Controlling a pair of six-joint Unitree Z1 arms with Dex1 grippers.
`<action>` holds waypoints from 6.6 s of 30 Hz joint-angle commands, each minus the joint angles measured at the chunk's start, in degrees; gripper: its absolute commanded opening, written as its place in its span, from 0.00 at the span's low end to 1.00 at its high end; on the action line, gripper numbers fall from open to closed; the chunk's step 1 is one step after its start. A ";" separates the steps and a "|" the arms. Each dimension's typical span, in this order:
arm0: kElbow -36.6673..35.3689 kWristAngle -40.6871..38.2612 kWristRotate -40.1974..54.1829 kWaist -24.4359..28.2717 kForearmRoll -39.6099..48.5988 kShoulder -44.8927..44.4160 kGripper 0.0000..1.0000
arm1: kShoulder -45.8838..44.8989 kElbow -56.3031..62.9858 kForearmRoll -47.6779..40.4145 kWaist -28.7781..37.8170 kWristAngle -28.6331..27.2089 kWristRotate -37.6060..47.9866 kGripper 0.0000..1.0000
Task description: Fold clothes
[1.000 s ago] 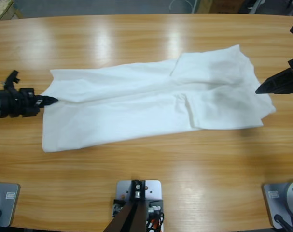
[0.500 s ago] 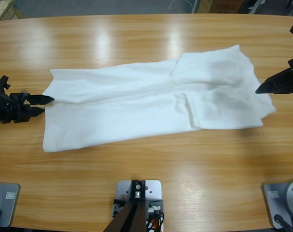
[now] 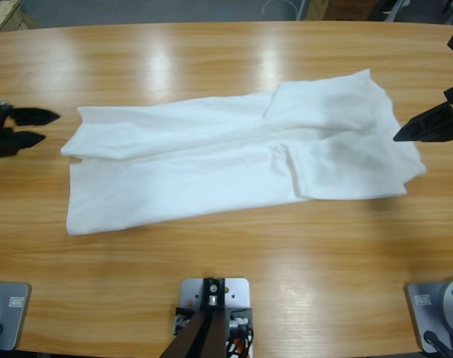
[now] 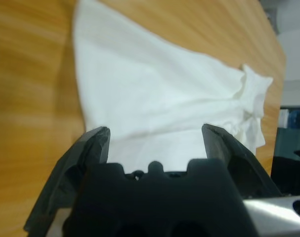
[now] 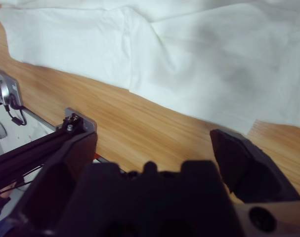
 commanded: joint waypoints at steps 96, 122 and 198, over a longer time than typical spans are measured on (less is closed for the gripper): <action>16.30 -22.24 -5.13 12.37 -37.63 42.73 0.80 | -0.39 1.96 -0.90 -0.67 0.89 -0.69 0.92; 29.06 -23.47 -10.36 5.01 -63.82 43.78 0.00 | -0.80 2.05 -0.99 -0.67 0.94 -0.69 0.92; -37.76 -31.11 -41.07 -26.39 -42.21 40.51 0.00 | -3.12 2.79 -2.13 -0.67 3.17 -1.39 0.92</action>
